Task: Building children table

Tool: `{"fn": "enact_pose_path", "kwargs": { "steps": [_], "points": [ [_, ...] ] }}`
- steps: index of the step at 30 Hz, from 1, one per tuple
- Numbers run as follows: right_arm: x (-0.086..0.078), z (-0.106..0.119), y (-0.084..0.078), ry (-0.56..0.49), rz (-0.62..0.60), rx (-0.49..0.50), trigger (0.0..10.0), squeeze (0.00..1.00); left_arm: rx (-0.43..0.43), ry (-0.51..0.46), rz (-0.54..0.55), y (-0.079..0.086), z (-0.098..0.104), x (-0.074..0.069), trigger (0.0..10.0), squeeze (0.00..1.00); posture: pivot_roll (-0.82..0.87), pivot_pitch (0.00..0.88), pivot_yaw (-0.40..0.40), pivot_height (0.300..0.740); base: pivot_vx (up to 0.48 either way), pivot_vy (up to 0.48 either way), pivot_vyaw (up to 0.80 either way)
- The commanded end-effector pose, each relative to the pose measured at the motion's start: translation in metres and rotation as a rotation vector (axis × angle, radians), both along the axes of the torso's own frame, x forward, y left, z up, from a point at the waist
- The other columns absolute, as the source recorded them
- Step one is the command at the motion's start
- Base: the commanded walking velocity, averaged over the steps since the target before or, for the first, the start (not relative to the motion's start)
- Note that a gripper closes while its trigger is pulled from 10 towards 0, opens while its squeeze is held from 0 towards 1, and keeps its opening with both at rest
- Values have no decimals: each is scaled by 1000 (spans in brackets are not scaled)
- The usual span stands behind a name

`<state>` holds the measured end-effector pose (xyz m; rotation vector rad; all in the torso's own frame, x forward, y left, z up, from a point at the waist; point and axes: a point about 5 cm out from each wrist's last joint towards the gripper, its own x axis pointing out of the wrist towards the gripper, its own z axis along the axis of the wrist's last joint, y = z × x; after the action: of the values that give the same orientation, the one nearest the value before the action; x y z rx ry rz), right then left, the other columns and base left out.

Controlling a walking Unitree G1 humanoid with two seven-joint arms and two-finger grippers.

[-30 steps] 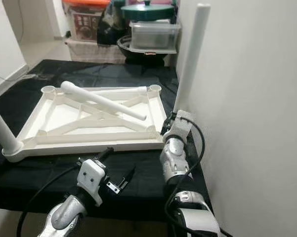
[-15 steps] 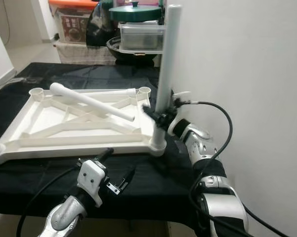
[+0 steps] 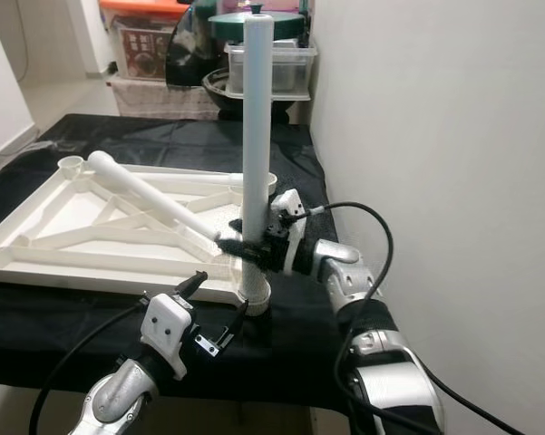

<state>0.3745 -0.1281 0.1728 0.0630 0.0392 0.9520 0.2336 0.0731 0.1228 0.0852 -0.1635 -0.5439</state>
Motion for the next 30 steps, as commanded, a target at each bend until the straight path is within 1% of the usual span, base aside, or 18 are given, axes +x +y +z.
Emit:
{"fn": "enact_pose_path", "kwargs": {
  "steps": [1, 3, 4, 6, 7, 8, 9, 11, 12, 15, 16, 21, 22, 23, 24, 25, 26, 30],
  "points": [
    [8, -1, -9, 16, -147, -5, 0, 0, 6, 4, 4, 1, -2, 0, 10000, 0, 96, 0, -49, 740, 0, 0, 0],
    [9, -2, -12, 21, -171, -7, 0, 0, 6, 4, 4, 1, -2, 0, 10000, 0, 96, 0, -49, 740, 0, 0, 0],
    [13, -4, -24, 36, -306, -8, 0, 0, 6, 5, 4, 1, -2, 0, 10000, 0, 95, 0, -47, 740, 0, 0, 0],
    [14, -5, -27, 39, -341, -8, 0, 0, 6, 5, 4, 1, -2, 0, 10000, 0, 95, 0, -47, 740, 0, 0, 0],
    [16, -7, -36, 51, -448, -21, 0, 0, 6, 5, 3, 1, -2, 0, 10000, 0, 92, 0, -45, 740, 0, 0, 0],
    [20, -12, -53, 88, -660, -37, 0, 0, 6, 5, 3, 1, -2, 0, 10000, 0, 91, 0, -43, 740, 0, 0, 0],
    [20, -12, -53, 88, -660, -37, 0, 0, 6, 5, 3, 1, -2, 0, 10000, 0, 91, 0, -43, 740, 0, 0, 0],
    [19, -19, -73, 127, -903, -68, 0, 0, 6, 6, 2, 1, -2, 0, 10000, 0, 90, 0, -42, 740, 0, 0, 0],
    [19, -19, -73, 127, -903, -68, 0, 0, 6, 6, 2, 1, -2, 0, 10000, 0, 90, 0, -42, 740, 0, 0, 0],
    [11, -31, -101, 173, -1254, -108, 0, 0, 7, 8, 1, 1, -2, 0, 10000, 0, 91, 0, -41, 740, 0, 0, 0],
    [5, -40, -105, 194, -1368, -126, 0, 0, 8, 8, 0, 1, -2, 0, 10000, 0, 91, 0, -41, 740, 0, 0, 0],
    [2, -50, -91, 247, -1438, -99, 0, 0, 9, 7, 1, 2, -2, 0, 10000, 0, 92, 0, -42, 740, 0, 0, 0],
    [5, -49, -74, 232, -1391, -85, 3961, 0, 9, 8, 0, 2, -2, 0, 10000, 0, 92, 0, -40, 740, 0, 0, 0],
    [5, -49, -74, 232, -1391, -85, 3961, 0, 9, 8, 0, 2, -2, 0, 10000, 0, 92, 0, -40, 740, 0, 0, 0],
    [7, -48, -68, 218, -1367, -89, 10000, 0, 9, 8, 0, 1, -2, 0, 10000, 0, 93, 0, -43, 740, 0, 0, 0],
    [8, -46, -62, 202, -1349, -91, 10000, 851, 9, 8, 1, 1, -2, 0, 10000, 0, 94, 0, -45, 740, 0, 0, 0],
    [10, -44, -55, 176, -1313, -82, 10000, 1000, 9, 7, 1, 1, -2, 0, 10000, 0, 94, 0, -46, 740, 0, 0, 0],
    [10, -44, -45, 165, -1280, -66, 10000, 1000, 8, 8, 3, 1, -2, 0, 10000, 0, 94, 0, -46, 740, 0, 0, 0]
  ]
}}
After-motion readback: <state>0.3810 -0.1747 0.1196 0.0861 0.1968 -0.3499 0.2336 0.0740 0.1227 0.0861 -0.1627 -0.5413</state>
